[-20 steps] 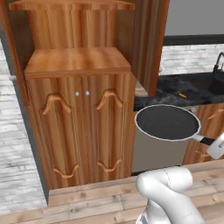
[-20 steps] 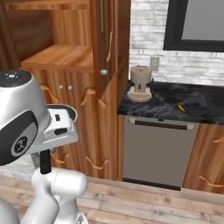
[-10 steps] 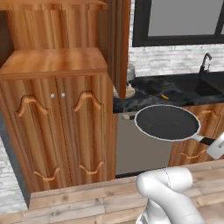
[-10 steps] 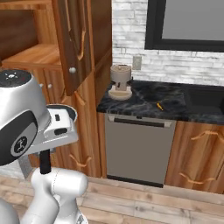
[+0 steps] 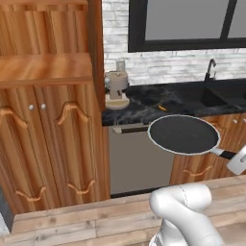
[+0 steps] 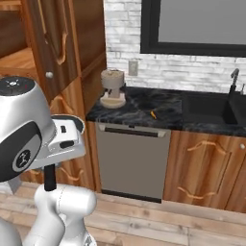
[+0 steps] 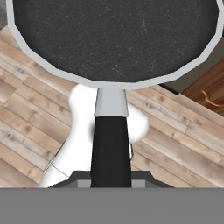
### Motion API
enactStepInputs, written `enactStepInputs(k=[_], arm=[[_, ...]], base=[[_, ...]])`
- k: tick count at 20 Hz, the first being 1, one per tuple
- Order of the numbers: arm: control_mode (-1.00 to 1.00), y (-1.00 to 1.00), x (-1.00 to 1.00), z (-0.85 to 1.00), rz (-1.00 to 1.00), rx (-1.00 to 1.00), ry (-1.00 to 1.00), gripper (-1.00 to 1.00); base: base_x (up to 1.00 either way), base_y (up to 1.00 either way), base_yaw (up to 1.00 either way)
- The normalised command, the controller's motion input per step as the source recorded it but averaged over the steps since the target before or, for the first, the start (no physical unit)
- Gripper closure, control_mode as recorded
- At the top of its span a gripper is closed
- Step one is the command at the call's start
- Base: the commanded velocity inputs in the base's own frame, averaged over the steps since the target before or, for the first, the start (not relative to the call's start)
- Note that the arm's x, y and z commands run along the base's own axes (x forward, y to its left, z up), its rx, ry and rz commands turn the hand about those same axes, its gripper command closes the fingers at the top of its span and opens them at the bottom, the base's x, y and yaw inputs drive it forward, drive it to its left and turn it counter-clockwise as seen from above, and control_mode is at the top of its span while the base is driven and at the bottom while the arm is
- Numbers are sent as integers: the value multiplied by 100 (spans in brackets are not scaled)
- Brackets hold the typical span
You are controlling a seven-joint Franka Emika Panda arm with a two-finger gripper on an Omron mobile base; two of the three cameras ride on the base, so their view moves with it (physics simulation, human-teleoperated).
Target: Retrieve the pan from the cabinet, then place the raw meat into the pan to avoid contamination.
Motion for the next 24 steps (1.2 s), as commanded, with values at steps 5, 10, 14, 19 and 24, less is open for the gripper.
enactStepInputs(k=[5, 10, 14, 19, 24], arm=[[100, 0, 0, 0, 0, 0, 0, 100], [100, 0, 0, 0, 0, 0, 0, 100], [100, 0, 0, 0, 0, 0, 0, 100], [100, 0, 0, 0, 0, 0, 0, 100], [100, 0, 0, 0, 0, 0, 0, 100]], base=[[-14, -55, 0], [-13, -57, 0], [-13, -58, 0], [-13, -60, 0], [-7, -56, 0]])
